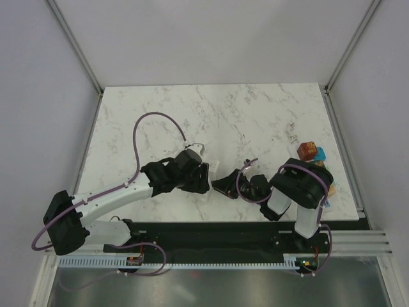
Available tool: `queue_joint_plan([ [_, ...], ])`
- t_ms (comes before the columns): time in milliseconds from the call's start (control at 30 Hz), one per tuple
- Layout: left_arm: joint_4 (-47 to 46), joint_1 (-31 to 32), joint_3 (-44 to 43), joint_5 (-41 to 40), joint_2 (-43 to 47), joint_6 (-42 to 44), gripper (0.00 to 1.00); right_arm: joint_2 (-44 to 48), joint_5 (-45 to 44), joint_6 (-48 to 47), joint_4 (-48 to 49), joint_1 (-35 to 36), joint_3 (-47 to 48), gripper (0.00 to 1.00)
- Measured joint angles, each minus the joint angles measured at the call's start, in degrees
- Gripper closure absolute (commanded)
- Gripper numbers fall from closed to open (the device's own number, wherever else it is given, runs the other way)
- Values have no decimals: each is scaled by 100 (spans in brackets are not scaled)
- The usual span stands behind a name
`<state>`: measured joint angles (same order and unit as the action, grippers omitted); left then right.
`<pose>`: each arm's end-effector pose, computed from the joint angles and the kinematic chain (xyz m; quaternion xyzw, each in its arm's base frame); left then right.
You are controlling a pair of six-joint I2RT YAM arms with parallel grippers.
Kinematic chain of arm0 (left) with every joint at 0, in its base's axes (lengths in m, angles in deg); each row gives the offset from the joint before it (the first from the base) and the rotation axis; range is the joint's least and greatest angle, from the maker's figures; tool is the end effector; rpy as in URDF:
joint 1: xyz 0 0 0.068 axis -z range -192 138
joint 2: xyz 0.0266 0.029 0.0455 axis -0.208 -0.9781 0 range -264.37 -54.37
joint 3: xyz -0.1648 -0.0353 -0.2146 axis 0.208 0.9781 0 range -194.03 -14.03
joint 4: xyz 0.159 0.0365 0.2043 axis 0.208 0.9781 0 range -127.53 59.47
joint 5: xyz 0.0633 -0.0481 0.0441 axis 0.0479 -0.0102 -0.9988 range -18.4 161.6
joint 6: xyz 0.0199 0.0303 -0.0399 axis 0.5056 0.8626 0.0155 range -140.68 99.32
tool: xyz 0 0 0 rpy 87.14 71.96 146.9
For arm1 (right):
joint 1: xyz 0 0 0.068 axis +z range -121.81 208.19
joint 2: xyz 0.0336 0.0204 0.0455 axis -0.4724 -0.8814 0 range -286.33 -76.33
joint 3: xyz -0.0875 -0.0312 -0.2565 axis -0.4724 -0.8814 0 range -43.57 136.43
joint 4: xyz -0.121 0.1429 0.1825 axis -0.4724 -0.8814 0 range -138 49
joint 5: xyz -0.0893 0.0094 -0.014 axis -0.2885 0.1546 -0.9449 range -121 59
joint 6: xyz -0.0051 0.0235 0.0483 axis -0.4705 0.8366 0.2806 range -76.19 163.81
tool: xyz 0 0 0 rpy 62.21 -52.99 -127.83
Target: Pull the plug off the socket
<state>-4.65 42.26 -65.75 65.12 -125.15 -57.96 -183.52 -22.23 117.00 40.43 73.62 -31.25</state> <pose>0.1503 -0.2019 0.2534 0.1212 0.9362 -0.1960 0.2654 0.1669 0.1769 0.0910 0.1417 0.7712 0.5618 0.2636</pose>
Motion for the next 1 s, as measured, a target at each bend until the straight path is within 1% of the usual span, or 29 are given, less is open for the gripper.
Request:
queue_joint_plan([
  [67,11,-4,7,-13,35,4,98,24,4,-7,0,-4,4,100],
  [167,186,225,-127,-417,-22,79,98,39,68,-22,7,-17,7,100],
  [233,459,647,-398,-872,-164,205,98,66,120,-24,39,-20,4,100],
  [333,737,1008,-776,-1362,-372,396,98,74,94,-181,-72,-37,-7,100],
  [400,704,1123,-1029,-1447,-378,498,98,2,44,-356,-422,-103,-50,100],
  [533,280,1141,-1224,-1340,-192,627,98,-11,81,-435,-420,-175,-81,100],
  [667,175,1130,-1224,-1292,-52,654,98,26,111,-496,-422,-188,-81,100],
  [767,192,1049,-1224,-1303,-46,656,98,81,138,-551,-444,-208,-103,100],
  [867,385,772,-1237,-1327,-48,654,98,153,155,-614,-509,-216,-107,100],
  [1000,807,-146,-1241,-1333,-52,649,98,330,201,-793,-754,-229,-68,100],
])
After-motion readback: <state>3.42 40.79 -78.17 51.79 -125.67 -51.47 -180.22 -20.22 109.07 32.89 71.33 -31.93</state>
